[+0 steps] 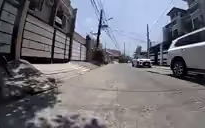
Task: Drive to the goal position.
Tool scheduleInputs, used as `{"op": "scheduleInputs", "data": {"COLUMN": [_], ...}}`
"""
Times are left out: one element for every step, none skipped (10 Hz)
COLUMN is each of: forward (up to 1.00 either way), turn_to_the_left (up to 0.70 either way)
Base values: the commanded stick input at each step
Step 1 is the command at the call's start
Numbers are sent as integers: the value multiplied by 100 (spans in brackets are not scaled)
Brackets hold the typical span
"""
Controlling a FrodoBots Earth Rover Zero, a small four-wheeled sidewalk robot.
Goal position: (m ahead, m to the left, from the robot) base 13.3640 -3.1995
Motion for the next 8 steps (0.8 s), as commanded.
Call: {"op": "scheduleInputs", "data": {"forward": [100,100,100,100,100,100,100,100], "turn_to_the_left": [0,0,0,0,0,0,0,0]}}
